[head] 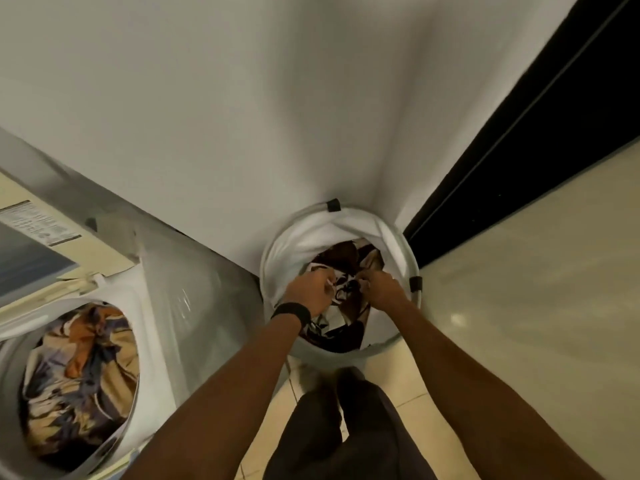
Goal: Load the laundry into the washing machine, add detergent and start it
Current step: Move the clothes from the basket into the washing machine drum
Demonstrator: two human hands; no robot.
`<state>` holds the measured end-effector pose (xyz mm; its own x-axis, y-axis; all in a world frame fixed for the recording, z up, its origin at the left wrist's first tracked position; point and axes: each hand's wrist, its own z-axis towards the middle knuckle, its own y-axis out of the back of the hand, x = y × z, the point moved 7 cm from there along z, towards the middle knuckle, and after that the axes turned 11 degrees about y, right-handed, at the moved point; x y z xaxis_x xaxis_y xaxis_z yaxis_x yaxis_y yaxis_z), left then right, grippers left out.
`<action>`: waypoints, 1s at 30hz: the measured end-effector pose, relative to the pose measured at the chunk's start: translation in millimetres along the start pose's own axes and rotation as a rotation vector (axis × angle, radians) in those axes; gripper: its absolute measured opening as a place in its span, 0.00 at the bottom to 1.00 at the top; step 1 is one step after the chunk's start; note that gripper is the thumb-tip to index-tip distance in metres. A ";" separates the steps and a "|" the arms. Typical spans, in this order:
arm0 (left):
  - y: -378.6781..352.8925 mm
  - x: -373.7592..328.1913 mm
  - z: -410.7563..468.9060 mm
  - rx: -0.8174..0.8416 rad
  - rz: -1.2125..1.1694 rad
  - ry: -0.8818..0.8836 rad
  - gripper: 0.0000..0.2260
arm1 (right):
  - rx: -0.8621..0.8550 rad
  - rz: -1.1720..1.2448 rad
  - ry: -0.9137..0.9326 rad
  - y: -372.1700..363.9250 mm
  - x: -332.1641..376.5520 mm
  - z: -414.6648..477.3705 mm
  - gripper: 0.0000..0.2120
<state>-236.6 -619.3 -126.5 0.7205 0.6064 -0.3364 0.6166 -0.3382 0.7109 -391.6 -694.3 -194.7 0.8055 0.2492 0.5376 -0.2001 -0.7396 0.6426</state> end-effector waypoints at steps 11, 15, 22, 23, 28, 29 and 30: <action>-45.5 43.1 19.3 0.217 -0.180 0.108 0.12 | -0.238 0.245 -0.212 -40.1 -10.6 2.7 0.22; -34.9 44.9 17.2 0.238 -0.213 0.095 0.19 | -0.362 0.571 -0.129 -25.1 28.6 -19.1 0.12; -36.0 65.5 17.1 0.407 -0.899 0.461 0.19 | -0.151 0.738 0.019 -51.0 94.0 -38.6 0.10; -37.4 68.1 16.7 0.437 -0.899 0.440 0.24 | -0.101 0.726 0.041 -55.9 100.6 -40.2 0.08; -27.0 101.6 27.1 0.151 -0.805 0.319 0.09 | -0.020 0.710 0.082 -59.9 97.4 -38.6 0.14; -18.9 104.7 23.8 0.117 -0.828 0.325 0.10 | -0.097 0.668 0.098 -53.9 92.0 -34.9 0.15; -12.8 106.2 22.6 0.123 -0.853 0.297 0.10 | -0.179 0.601 0.120 -48.0 88.9 -31.3 0.16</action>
<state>-160.9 -566.8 -185.3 -0.0961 0.8409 -0.5326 0.9446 0.2458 0.2176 -327.9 -617.1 -160.7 0.4576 -0.1011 0.8834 -0.6964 -0.6585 0.2854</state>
